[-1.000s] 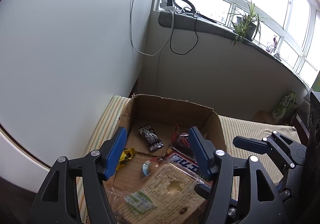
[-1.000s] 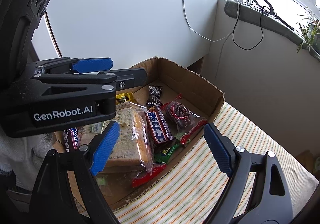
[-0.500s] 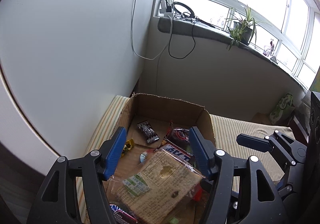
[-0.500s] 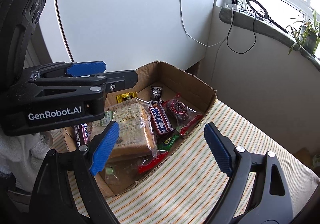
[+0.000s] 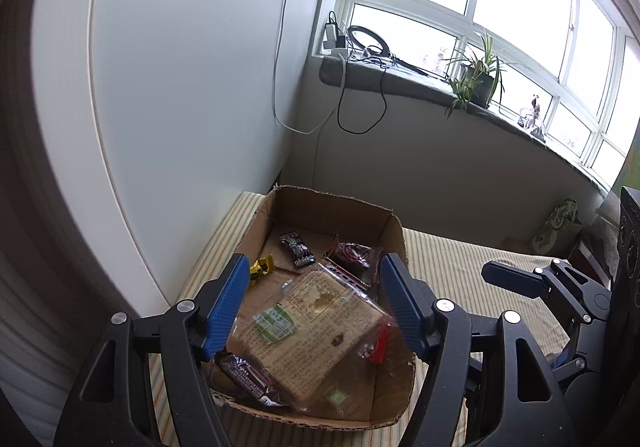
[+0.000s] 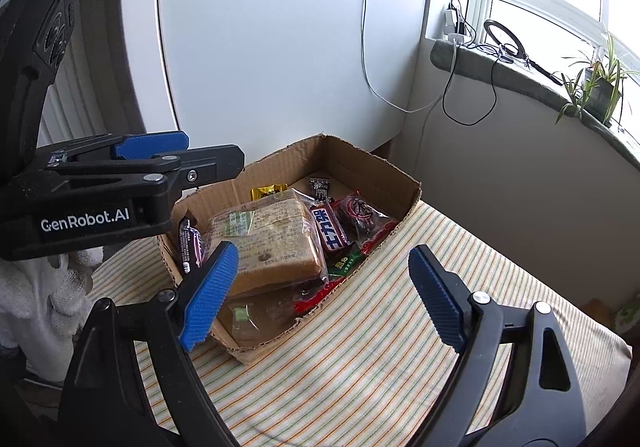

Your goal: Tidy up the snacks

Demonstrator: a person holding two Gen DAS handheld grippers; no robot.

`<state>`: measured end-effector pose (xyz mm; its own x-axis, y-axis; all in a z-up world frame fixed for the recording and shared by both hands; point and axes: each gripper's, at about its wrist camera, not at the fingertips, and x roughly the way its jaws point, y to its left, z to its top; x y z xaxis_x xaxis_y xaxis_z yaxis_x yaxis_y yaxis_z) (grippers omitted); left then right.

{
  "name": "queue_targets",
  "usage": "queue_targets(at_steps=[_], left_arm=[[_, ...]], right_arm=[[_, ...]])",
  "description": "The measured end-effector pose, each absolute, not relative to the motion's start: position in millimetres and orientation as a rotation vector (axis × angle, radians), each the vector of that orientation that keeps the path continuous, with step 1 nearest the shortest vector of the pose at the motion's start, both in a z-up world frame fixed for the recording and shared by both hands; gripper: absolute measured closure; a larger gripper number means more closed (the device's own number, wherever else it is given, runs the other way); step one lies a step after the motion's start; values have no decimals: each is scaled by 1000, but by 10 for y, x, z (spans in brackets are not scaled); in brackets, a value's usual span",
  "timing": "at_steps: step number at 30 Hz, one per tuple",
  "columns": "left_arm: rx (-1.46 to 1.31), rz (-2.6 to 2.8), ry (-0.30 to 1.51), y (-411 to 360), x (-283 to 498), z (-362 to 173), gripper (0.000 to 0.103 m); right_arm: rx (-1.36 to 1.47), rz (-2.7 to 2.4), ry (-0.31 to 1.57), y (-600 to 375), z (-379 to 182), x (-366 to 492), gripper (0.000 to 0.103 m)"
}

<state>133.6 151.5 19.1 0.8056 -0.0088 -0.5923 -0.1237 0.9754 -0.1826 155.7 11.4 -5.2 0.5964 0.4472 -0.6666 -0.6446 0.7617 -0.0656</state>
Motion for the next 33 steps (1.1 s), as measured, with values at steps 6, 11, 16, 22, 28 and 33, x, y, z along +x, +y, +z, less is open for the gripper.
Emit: queue_targets(at_steps=[6,11,16,22,28,33], left_arm=[[-221,77,624,1502,1124,164,35],[-222,86,609,1461,950,179,35],[-228,112,571,1351,705,241,30],[-257,114,557,1252,443,216,26],[-265,129,542,1258,321,267,26],[-253,144,508,1276,203,376,26]], right_arm=[[-298,628,649,7,53,1393,13],[-273,608,647,-76,101,1267,13],[-278,541,630,-135,140,1067,13],[-269,488,614,-205,173,846,9],[-235,494,612,-282,190,757,0],[-216,502,618,-344,210,714,0]])
